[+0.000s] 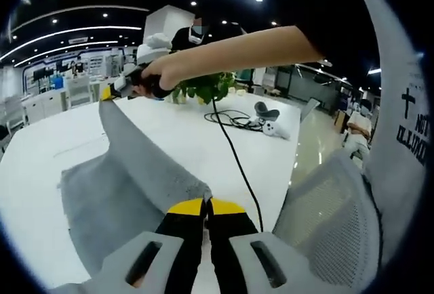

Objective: Fold the towel on the table until its edges align and the towel forms a compact rectangular stack.

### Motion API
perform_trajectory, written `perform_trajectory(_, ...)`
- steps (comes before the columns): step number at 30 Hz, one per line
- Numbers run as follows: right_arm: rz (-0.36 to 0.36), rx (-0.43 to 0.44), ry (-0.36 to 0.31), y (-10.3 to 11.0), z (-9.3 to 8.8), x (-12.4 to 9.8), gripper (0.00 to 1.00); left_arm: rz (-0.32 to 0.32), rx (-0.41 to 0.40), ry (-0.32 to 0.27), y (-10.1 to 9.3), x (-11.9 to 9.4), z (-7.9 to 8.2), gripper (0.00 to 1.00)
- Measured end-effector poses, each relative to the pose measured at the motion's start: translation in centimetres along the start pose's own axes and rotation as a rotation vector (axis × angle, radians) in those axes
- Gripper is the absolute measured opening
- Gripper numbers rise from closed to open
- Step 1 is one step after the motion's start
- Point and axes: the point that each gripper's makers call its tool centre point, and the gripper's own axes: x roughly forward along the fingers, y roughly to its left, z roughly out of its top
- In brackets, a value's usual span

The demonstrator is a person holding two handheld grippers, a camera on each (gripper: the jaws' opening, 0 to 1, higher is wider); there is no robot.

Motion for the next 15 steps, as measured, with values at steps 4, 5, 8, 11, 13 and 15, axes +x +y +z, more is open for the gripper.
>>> perform_trajectory(4,0.003,-0.004,0.002,0.4,0.2,0.8,0.01,0.019,-0.024,-0.004,0.5,-0.5,-0.2,0.02)
perform_trajectory(5,0.001,-0.003,0.003,0.3,0.3,1.1,0.01,0.024,-0.028,-0.005,0.6,-0.7,-0.2,0.02)
perform_trajectory(8,-0.008,0.002,0.002,0.4,0.3,1.4,0.01,0.035,-0.034,-0.008,1.0,-1.3,-0.4,0.02)
perform_trajectory(11,-0.022,0.009,-0.003,0.6,0.3,1.3,0.01,0.045,-0.047,-0.008,1.5,-1.9,-0.8,0.02)
perform_trajectory(13,-0.029,0.020,-0.006,0.9,0.2,1.2,0.01,0.047,-0.055,-0.009,1.8,-2.2,-1.0,0.02)
perform_trajectory(15,-0.036,0.021,-0.006,1.2,0.2,1.4,0.01,0.051,-0.068,-0.007,2.2,-2.6,-1.2,0.02)
